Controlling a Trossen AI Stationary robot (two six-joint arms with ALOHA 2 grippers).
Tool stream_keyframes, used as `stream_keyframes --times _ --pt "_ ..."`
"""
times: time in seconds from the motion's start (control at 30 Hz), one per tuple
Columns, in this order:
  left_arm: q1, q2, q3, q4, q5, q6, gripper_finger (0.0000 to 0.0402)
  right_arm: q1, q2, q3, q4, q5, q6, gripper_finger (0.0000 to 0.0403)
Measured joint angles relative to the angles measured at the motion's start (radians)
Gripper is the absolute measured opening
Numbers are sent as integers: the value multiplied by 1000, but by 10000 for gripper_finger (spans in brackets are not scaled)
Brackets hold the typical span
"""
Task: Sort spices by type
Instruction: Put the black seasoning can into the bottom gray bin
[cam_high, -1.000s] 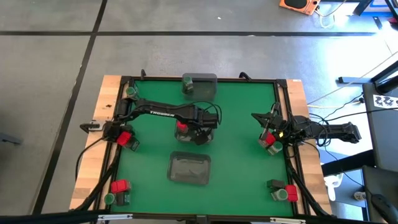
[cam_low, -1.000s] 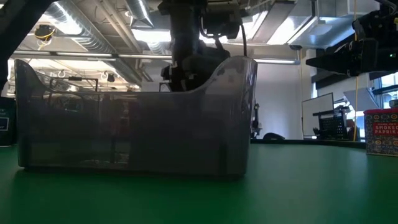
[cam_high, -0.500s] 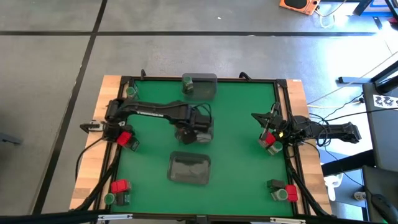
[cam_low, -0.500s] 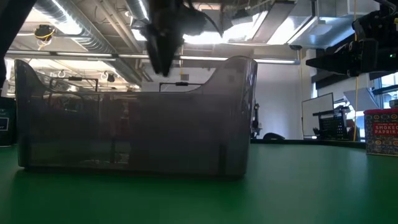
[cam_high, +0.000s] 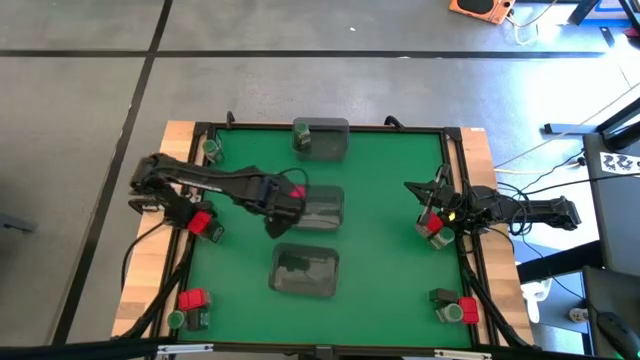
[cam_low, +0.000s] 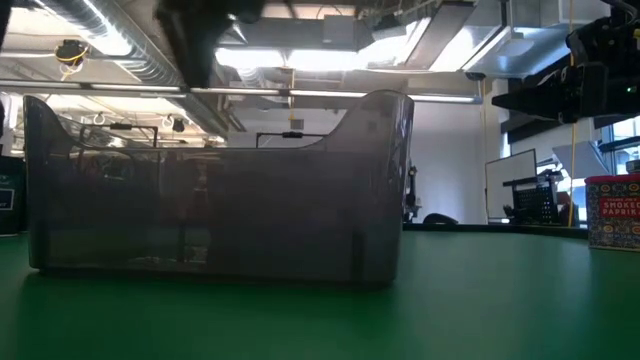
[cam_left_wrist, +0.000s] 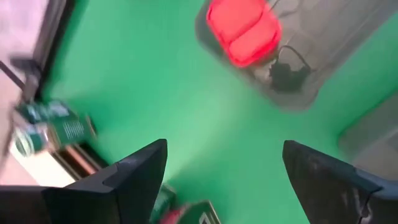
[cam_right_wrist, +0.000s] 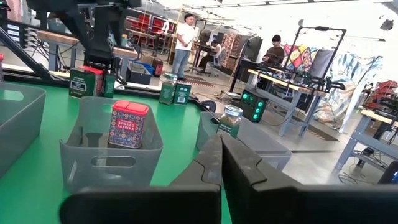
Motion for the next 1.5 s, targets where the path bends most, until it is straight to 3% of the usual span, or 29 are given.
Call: stream_keyframes --times 0.27,0.67,0.9,1.5 --pt "-63 -158 -185 -1 99 -281 316 0 0 0 0 0 8 5" --pt "-140 -165 -384 -8 341 -549 316 0 0 0 0 0 7 5" --pt "-143 -165 -512 0 393 -609 316 0 0 0 0 0 7 5" --pt "-143 -165 -660 124 394 -610 316 0 0 0 0 0 7 5"
